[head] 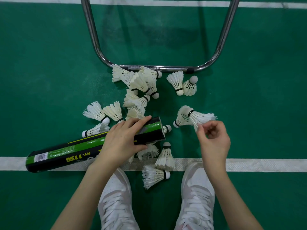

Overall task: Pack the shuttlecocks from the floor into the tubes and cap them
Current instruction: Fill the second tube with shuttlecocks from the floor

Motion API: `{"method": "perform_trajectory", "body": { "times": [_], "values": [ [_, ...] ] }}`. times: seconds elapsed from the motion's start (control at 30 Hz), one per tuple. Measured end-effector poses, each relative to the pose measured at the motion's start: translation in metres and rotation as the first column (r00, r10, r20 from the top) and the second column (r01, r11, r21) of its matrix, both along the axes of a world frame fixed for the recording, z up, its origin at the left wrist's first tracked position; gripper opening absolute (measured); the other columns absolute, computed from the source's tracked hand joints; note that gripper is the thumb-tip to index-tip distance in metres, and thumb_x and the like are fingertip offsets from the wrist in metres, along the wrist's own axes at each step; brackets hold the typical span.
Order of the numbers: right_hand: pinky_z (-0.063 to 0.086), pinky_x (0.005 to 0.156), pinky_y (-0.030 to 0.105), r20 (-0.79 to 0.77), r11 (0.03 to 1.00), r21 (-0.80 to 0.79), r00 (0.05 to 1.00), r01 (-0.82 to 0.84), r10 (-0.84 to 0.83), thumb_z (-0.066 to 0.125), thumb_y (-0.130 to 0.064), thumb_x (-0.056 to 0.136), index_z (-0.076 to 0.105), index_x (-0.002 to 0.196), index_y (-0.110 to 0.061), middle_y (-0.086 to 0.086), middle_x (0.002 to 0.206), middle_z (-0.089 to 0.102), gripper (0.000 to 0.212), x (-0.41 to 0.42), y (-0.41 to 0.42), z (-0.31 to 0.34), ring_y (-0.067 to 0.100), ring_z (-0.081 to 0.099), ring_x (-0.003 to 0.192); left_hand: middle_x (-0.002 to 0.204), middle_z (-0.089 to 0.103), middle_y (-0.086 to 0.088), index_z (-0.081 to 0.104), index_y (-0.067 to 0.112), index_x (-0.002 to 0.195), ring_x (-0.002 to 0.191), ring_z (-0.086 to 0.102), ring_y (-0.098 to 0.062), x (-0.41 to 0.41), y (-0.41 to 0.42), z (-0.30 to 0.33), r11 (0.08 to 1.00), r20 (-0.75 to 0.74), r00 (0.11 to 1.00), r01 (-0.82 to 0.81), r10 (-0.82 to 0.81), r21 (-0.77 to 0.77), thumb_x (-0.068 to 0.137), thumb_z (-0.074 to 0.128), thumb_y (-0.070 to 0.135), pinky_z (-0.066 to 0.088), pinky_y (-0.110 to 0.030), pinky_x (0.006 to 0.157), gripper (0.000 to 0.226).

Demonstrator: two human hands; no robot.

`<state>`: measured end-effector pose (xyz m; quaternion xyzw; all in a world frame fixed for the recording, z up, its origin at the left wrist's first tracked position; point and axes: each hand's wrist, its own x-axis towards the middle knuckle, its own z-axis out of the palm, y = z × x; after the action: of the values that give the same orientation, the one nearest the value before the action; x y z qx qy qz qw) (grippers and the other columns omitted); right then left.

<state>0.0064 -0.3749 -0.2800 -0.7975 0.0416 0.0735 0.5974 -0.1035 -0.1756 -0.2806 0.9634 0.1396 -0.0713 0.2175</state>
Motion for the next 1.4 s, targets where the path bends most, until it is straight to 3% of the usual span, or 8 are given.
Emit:
{"method": "perform_trajectory", "body": {
  "times": [0.23,0.47,0.6,0.77,0.93,1.07,1.2,1.4],
  "values": [
    [0.044,0.063,0.01,-0.139,0.971,0.231,0.986,-0.058,0.092,0.054,0.006,0.086,0.049,0.083,-0.017,0.002,0.081,0.055,0.023,0.0,0.007,0.008,-0.004,0.057,0.064,0.127,0.048,0.007,0.021,0.041,0.142,0.111,0.048,-0.02,0.0,-0.001,0.0,1.0,0.005,1.0,0.004,-0.004,0.014,0.07,0.074,0.044,0.037,-0.032,0.088,0.09],
    [0.047,0.07,0.011,-0.166,0.933,0.278,0.946,-0.227,0.279,0.056,-0.002,0.089,0.055,0.088,-0.011,-0.002,0.08,0.061,0.009,-0.008,0.011,0.006,0.005,0.065,0.075,0.126,0.051,0.004,0.027,0.037,0.141,0.109,0.051,-0.023,0.0,-0.002,-0.002,1.0,0.014,1.0,0.007,-0.007,0.013,0.067,0.077,0.042,0.04,-0.036,0.085,0.089],
    [0.049,0.073,0.013,-0.203,0.898,0.31,0.902,-0.311,0.382,0.059,-0.006,0.087,0.056,0.091,-0.01,-0.005,0.083,0.063,0.007,-0.015,0.019,0.005,0.004,0.065,0.079,0.131,0.046,0.007,0.02,0.04,0.143,0.116,0.046,-0.02,0.002,-0.009,0.0,0.999,0.006,0.999,0.039,-0.039,0.01,0.071,0.073,0.043,0.036,-0.033,0.092,0.089],
    [0.049,0.08,0.02,-0.162,0.898,0.211,0.893,-0.385,0.421,0.062,-0.017,0.087,0.056,0.089,-0.023,-0.007,0.089,0.062,0.009,-0.022,0.026,0.003,0.004,0.061,0.084,0.13,0.047,0.006,0.019,0.04,0.143,0.116,0.046,-0.02,0.003,-0.011,0.001,0.999,0.006,0.999,0.04,-0.04,0.003,0.071,0.073,0.044,0.035,-0.033,0.093,0.09],
    [0.043,0.077,0.012,-0.185,0.848,0.019,0.831,-0.53,0.524,0.061,-0.038,0.082,0.055,0.085,-0.035,-0.015,0.087,0.061,0.008,-0.022,0.021,0.009,-0.01,0.055,0.084,0.128,0.048,0.006,0.02,0.039,0.143,0.113,0.047,-0.021,0.004,-0.01,0.001,0.999,0.018,0.999,0.035,-0.035,0.011,0.07,0.074,0.045,0.037,-0.034,0.09,0.09],
    [0.044,0.079,0.023,-0.213,0.776,-0.118,0.779,-0.619,0.589,0.073,-0.034,0.075,0.06,0.093,-0.018,-0.003,0.094,0.063,0.027,-0.026,0.024,0.005,0.008,0.056,0.092,0.125,0.051,0.004,0.023,0.038,0.142,0.11,0.05,-0.023,0.003,-0.011,-0.002,0.998,0.017,0.999,0.049,-0.05,0.024,0.068,0.075,0.044,0.039,-0.036,0.087,0.091],
    [0.043,0.074,0.019,-0.203,0.776,-0.087,0.774,-0.624,0.599,0.073,-0.024,0.078,0.06,0.097,-0.014,0.0,0.092,0.064,0.025,-0.029,0.028,0.007,0.008,0.057,0.087,0.124,0.052,0.004,0.026,0.038,0.142,0.109,0.052,-0.023,0.001,-0.013,-0.003,0.998,0.017,0.998,0.052,-0.053,0.025,0.067,0.077,0.042,0.04,-0.037,0.087,0.091],
    [0.039,0.065,0.004,-0.237,0.772,-0.037,0.756,-0.634,0.61,0.072,-0.018,0.078,0.063,0.091,-0.02,-0.007,0.081,0.062,0.016,-0.023,0.026,0.007,-0.01,0.051,0.075,0.127,0.05,0.005,0.024,0.039,0.142,0.111,0.05,-0.022,0.001,-0.015,-0.003,0.998,0.004,0.998,0.055,-0.055,0.023,0.068,0.076,0.043,0.039,-0.036,0.088,0.091]
  ]
}}
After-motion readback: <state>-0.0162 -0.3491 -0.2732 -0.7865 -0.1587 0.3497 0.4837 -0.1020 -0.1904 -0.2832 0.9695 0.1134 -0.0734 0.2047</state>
